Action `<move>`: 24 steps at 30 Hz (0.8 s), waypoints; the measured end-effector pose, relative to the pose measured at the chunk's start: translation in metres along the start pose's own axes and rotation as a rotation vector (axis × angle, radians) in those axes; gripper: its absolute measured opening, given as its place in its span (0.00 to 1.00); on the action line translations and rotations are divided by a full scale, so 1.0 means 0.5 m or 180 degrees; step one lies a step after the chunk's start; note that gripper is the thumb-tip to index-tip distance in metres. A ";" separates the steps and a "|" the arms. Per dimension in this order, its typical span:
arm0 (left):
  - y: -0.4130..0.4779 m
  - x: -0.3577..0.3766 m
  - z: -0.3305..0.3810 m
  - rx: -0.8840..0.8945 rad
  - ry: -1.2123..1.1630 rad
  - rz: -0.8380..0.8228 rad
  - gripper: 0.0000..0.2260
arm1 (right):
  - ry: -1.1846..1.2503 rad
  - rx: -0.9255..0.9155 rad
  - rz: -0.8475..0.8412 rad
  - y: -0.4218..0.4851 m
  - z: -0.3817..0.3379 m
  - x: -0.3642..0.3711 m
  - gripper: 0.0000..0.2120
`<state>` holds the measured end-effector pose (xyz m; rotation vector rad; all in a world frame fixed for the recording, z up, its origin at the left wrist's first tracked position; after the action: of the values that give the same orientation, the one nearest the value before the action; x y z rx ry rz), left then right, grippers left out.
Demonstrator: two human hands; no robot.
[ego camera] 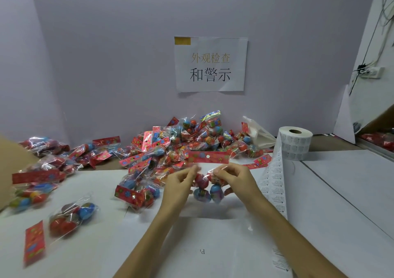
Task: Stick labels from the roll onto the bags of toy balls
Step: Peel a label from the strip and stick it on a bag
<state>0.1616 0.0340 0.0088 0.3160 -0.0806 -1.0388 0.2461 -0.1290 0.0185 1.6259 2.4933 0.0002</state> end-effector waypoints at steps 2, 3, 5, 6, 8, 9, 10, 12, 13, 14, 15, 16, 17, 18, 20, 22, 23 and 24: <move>0.003 -0.014 0.021 0.0391 0.0360 0.0231 0.06 | 0.0237 0.0119 0.0248 0.001 0.003 -0.020 0.03; 0.004 -0.022 0.033 0.0594 0.0507 0.0338 0.04 | 0.0369 0.0167 0.0349 0.001 0.005 -0.029 0.03; 0.005 -0.025 0.053 0.0896 0.0631 0.0344 0.05 | 0.0657 0.0235 0.0449 -0.001 0.004 -0.041 0.05; 0.005 -0.018 0.057 0.0968 0.0655 0.0213 0.09 | 0.0800 0.0260 0.0434 -0.002 0.003 -0.043 0.06; 0.005 0.008 0.056 0.1023 0.0798 -0.0192 0.18 | 0.0997 0.0264 0.0214 -0.006 -0.001 -0.030 0.09; 0.003 0.022 0.051 0.1049 0.0937 -0.0393 0.22 | 0.1014 0.0235 0.0047 -0.008 -0.004 -0.020 0.10; -0.002 0.034 0.044 0.1089 0.1106 -0.0552 0.25 | 0.0977 0.0186 -0.0109 -0.010 -0.006 -0.009 0.12; -0.006 0.041 0.033 0.1201 0.1375 -0.0650 0.31 | 0.0826 0.0072 -0.0303 -0.013 -0.008 0.008 0.16; -0.004 0.037 0.030 0.1242 0.1429 -0.0590 0.31 | 0.0746 0.0019 -0.0359 -0.013 -0.008 0.013 0.16; -0.001 0.030 0.031 0.1242 0.1435 -0.0483 0.30 | 0.0692 -0.0035 -0.0435 -0.013 -0.007 0.018 0.15; 0.002 0.023 0.033 0.1205 0.1394 -0.0368 0.28 | 0.0657 -0.0088 -0.0553 -0.013 -0.007 0.024 0.15; 0.004 0.017 0.036 0.1144 0.1303 -0.0278 0.24 | 0.0617 -0.0152 -0.0677 -0.014 -0.010 0.030 0.15; 0.006 0.012 0.037 0.1050 0.1163 -0.0212 0.21 | 0.0539 -0.0253 -0.0731 -0.014 -0.016 0.030 0.15; 0.008 0.006 0.036 0.0908 0.0978 -0.0162 0.17 | 0.0413 -0.0407 -0.0652 -0.013 -0.025 0.023 0.14; 0.012 -0.003 0.022 0.0434 0.0487 -0.0125 0.15 | 0.0146 -0.0800 -0.0065 -0.006 -0.050 -0.025 0.11; 0.012 -0.005 -0.003 -0.0240 -0.0044 -0.0140 0.14 | -0.0083 -0.1057 0.0836 -0.008 -0.071 -0.100 0.13; 0.010 -0.005 -0.015 -0.0533 -0.0158 -0.0142 0.14 | -0.0236 -0.1090 0.1335 -0.013 -0.074 -0.140 0.15; 0.007 -0.004 -0.022 -0.0729 -0.0105 -0.0153 0.13 | -0.0460 -0.1067 0.1819 -0.021 -0.074 -0.177 0.16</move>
<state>0.1661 0.0398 -0.0007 0.0930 0.0166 -1.0897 0.2666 -0.2104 0.0662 2.0226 1.7335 0.3356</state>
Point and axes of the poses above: each hand's wrist, its own y-axis towards the middle knuckle, its own x-axis out of the palm, z = x × y, the point moved 8 cm from there along y, towards the middle knuckle, and after that the axes turned 5 degrees about x, right-handed, at the moved point
